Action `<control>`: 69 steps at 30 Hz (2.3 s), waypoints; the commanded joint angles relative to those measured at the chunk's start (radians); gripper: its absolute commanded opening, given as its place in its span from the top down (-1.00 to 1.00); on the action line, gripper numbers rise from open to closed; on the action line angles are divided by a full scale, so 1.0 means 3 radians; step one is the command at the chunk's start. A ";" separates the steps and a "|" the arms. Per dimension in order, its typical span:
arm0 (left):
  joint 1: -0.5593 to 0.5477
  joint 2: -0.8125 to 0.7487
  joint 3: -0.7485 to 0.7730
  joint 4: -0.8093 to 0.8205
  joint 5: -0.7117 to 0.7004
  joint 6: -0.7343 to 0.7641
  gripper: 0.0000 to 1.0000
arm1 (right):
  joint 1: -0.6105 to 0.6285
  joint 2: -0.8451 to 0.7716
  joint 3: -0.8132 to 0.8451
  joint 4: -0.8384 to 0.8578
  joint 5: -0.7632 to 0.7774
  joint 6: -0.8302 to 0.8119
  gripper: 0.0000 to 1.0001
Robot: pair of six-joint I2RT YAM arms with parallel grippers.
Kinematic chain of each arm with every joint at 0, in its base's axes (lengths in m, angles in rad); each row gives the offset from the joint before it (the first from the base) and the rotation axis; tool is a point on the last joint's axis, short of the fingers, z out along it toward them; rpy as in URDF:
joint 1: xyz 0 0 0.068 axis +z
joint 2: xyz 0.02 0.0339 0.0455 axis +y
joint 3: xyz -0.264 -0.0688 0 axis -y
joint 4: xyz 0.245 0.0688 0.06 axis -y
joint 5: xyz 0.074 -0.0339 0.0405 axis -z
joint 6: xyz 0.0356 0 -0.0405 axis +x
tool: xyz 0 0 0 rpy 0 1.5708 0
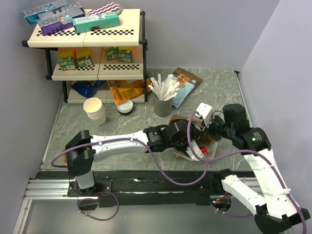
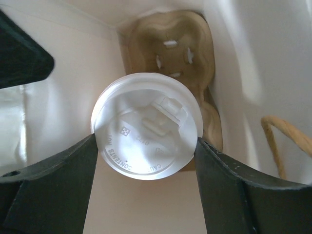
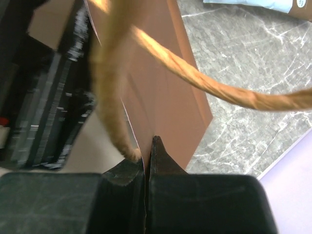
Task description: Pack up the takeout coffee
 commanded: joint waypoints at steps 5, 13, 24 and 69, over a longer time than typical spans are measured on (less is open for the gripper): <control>0.0047 -0.0514 -0.0057 -0.0006 0.0185 -0.0239 0.99 | 0.0000 -0.0006 0.0075 0.0087 0.0028 0.0119 1.00; 0.0078 -0.0346 0.0055 -0.0149 0.0574 -0.0076 0.99 | 0.0010 0.0092 0.0183 0.0067 -0.0084 0.0113 1.00; 0.0048 -0.0070 0.0117 0.0111 0.0518 -0.0060 0.99 | 0.0031 0.0092 0.0198 0.0046 -0.0110 0.0154 1.00; 0.0032 0.0636 0.0735 -0.0538 0.0676 0.0559 0.99 | 0.0046 0.0158 0.0264 0.0041 -0.0529 0.0630 1.00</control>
